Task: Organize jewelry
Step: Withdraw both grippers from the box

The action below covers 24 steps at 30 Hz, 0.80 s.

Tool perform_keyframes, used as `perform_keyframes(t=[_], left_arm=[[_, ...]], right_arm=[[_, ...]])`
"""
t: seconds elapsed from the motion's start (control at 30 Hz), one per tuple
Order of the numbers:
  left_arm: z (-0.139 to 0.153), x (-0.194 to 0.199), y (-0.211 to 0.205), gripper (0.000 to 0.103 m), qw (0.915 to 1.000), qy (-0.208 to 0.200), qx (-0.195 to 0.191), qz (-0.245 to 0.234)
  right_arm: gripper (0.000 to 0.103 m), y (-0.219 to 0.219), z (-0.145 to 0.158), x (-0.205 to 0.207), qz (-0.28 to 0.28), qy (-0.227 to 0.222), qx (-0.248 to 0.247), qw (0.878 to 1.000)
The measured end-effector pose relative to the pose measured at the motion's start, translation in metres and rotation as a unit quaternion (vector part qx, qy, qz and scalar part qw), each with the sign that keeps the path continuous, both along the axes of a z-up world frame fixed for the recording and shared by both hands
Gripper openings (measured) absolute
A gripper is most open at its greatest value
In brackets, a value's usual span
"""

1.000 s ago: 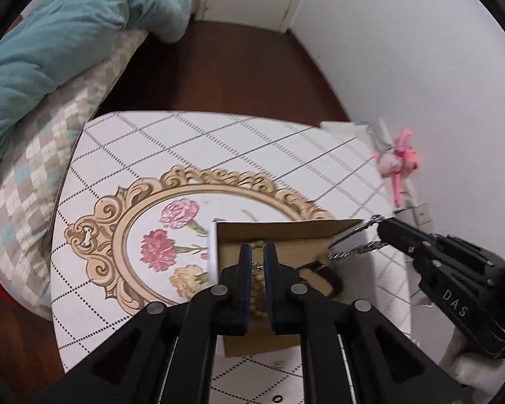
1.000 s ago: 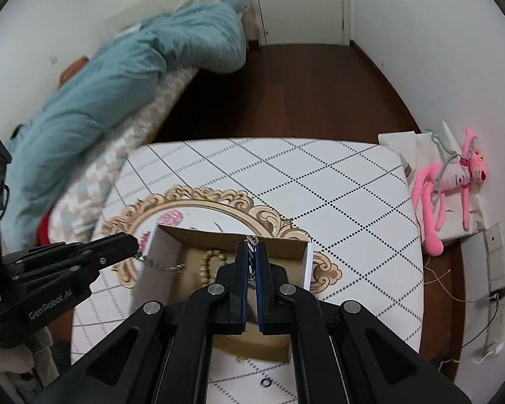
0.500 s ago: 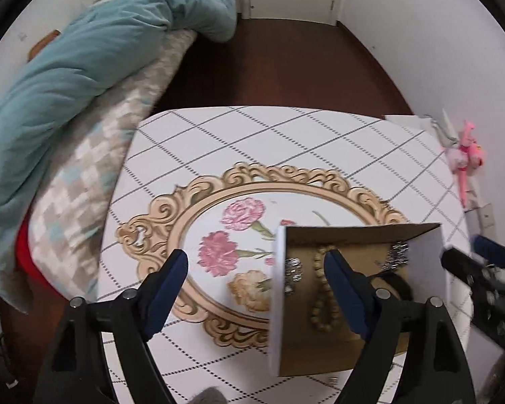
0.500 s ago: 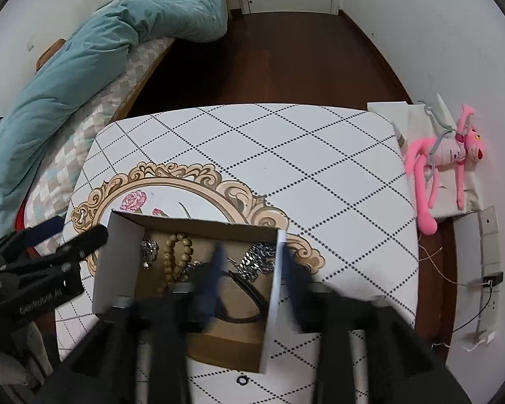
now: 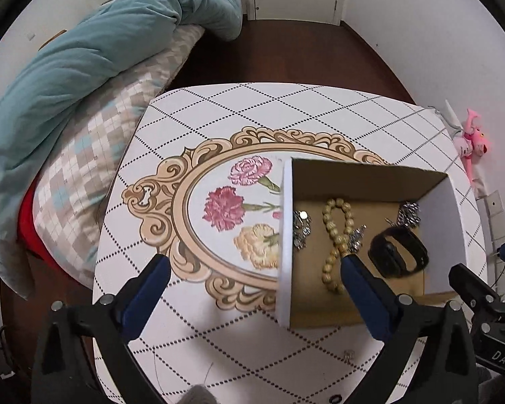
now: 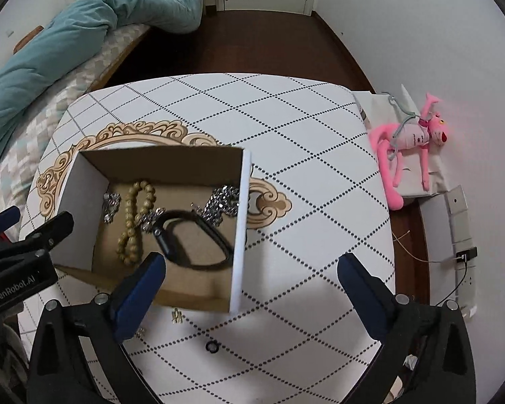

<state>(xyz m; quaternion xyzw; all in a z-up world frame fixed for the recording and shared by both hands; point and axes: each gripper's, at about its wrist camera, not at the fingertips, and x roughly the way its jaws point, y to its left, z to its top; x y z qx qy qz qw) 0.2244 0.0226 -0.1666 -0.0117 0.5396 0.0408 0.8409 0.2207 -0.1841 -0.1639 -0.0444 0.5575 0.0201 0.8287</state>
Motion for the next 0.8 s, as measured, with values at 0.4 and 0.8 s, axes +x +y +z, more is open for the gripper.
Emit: perform_keyframes(t=[0.4, 0.8], left_arm=[[0.042, -0.051, -0.006, 0.103, 0.9984, -0.056, -0.003, -0.011], [0.096, -0.095, -0.016, 0.103, 0.9925, -0.12, -0.01, -0.021]], right_arm=[[0.103, -0.005, 0.037, -0.045, -0.009, -0.051, 0.013, 0.999], [0.103, -0.016, 0.106, -0.097, -0.031, -0.14, 0.015, 0.99]])
